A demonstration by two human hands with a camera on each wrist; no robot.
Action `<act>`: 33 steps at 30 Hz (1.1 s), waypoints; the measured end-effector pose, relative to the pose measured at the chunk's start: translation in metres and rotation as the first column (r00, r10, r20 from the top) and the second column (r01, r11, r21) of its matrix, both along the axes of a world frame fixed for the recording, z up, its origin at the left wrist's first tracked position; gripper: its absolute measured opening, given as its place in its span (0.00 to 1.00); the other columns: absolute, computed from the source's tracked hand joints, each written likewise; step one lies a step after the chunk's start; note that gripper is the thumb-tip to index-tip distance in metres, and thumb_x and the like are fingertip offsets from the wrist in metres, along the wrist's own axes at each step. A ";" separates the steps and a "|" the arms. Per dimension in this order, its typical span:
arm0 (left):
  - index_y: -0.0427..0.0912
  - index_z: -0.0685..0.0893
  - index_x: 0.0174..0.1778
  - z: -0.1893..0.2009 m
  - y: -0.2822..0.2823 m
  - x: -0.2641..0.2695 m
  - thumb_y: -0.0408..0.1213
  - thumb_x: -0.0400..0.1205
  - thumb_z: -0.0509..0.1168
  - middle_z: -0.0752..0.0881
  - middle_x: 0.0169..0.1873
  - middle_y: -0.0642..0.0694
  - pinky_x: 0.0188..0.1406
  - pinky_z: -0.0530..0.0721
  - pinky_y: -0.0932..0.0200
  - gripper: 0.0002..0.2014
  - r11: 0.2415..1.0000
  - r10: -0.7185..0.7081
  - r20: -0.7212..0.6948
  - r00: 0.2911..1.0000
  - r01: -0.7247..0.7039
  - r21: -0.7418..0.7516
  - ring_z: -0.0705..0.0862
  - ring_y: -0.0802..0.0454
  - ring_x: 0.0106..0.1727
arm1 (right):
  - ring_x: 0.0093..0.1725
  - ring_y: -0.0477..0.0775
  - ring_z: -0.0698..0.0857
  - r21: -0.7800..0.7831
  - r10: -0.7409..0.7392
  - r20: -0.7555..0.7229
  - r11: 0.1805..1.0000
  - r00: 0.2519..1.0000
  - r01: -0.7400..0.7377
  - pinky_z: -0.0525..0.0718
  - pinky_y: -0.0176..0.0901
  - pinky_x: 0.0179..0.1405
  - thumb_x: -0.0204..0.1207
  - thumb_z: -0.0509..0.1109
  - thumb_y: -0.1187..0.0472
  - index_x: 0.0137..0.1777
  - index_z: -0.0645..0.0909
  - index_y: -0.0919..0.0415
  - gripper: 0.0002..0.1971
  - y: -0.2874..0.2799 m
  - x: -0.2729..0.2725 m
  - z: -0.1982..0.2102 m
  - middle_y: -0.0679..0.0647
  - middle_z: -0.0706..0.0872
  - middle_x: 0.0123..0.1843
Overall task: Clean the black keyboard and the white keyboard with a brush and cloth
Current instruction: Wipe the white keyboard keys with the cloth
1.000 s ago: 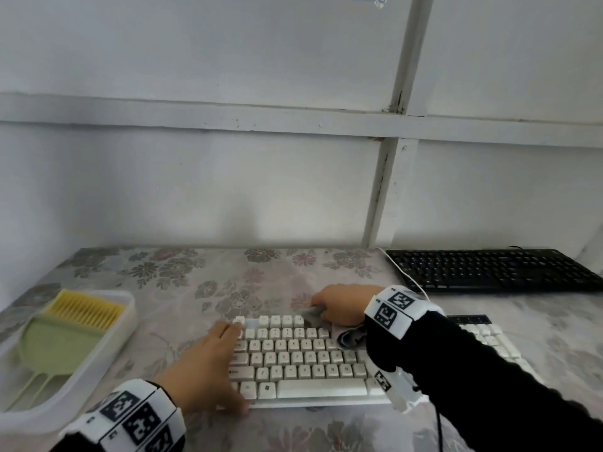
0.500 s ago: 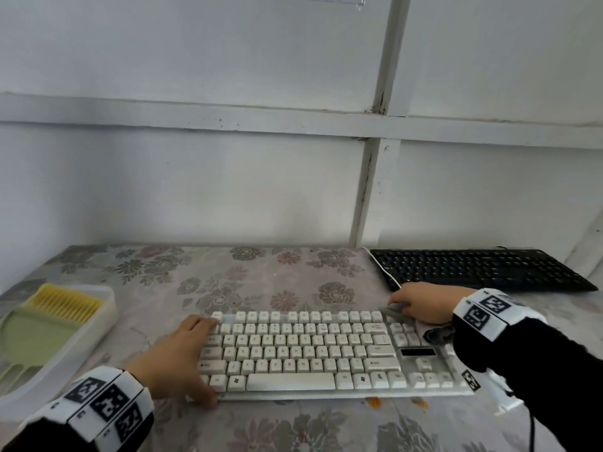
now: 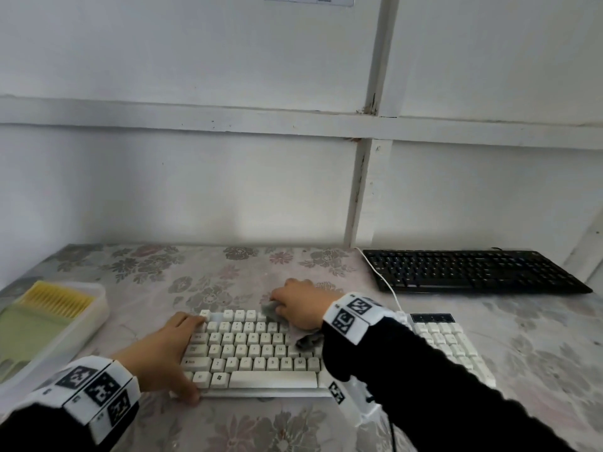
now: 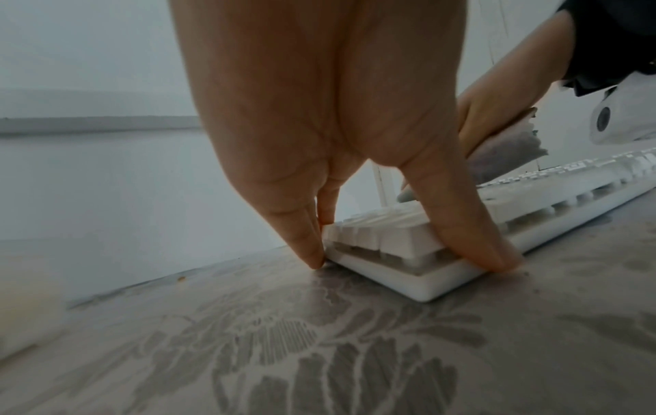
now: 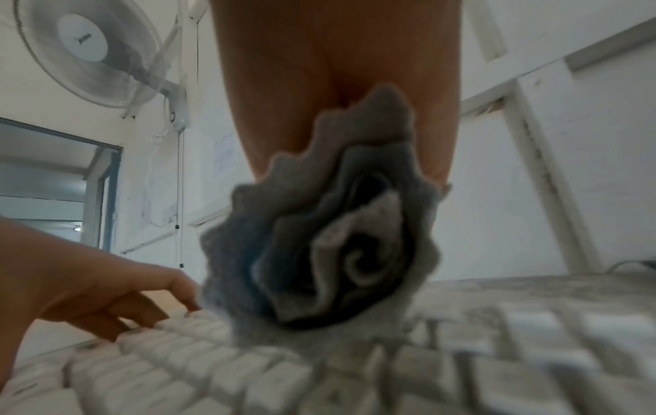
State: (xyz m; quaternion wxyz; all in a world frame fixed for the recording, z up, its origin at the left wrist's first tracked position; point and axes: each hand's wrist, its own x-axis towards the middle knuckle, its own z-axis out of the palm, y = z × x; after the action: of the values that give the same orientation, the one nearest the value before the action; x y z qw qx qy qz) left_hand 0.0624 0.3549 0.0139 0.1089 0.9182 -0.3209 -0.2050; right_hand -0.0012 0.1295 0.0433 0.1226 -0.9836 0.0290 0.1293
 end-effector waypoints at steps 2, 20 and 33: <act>0.50 0.51 0.78 0.001 -0.001 0.000 0.54 0.55 0.81 0.59 0.71 0.56 0.72 0.68 0.63 0.60 1.000 -0.004 -0.014 1.000 0.004 0.006 0.69 0.57 0.70 | 0.62 0.63 0.72 -0.027 0.008 -0.021 1.000 1.000 -0.008 0.73 0.59 0.64 0.84 0.55 0.58 0.66 0.76 0.61 0.15 0.013 0.007 0.002 0.61 0.74 0.64; 0.52 0.53 0.77 -0.003 0.005 0.003 0.57 0.56 0.79 0.59 0.69 0.58 0.69 0.72 0.61 0.57 0.999 -0.040 0.033 0.999 0.041 -0.009 0.71 0.56 0.67 | 0.47 0.58 0.80 -0.063 0.001 -0.086 0.998 0.996 -0.006 0.80 0.51 0.53 0.83 0.55 0.56 0.45 0.77 0.63 0.13 0.018 0.022 -0.005 0.58 0.82 0.48; 0.54 0.50 0.77 0.007 0.002 0.004 0.76 0.32 0.61 0.57 0.64 0.60 0.68 0.71 0.64 0.72 0.995 -0.094 -0.033 0.995 0.095 0.018 0.71 0.59 0.66 | 0.60 0.61 0.82 -0.270 -0.195 -0.208 0.953 0.958 0.135 0.75 0.44 0.54 0.81 0.58 0.65 0.59 0.82 0.65 0.13 -0.121 -0.067 0.010 0.60 0.80 0.51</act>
State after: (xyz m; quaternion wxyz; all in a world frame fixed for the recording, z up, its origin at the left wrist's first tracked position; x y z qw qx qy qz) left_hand 0.0668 0.3566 0.0210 0.0953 0.8997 -0.3602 -0.2276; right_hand -0.0679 0.0083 0.0531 0.0024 -0.9633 0.1420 0.2279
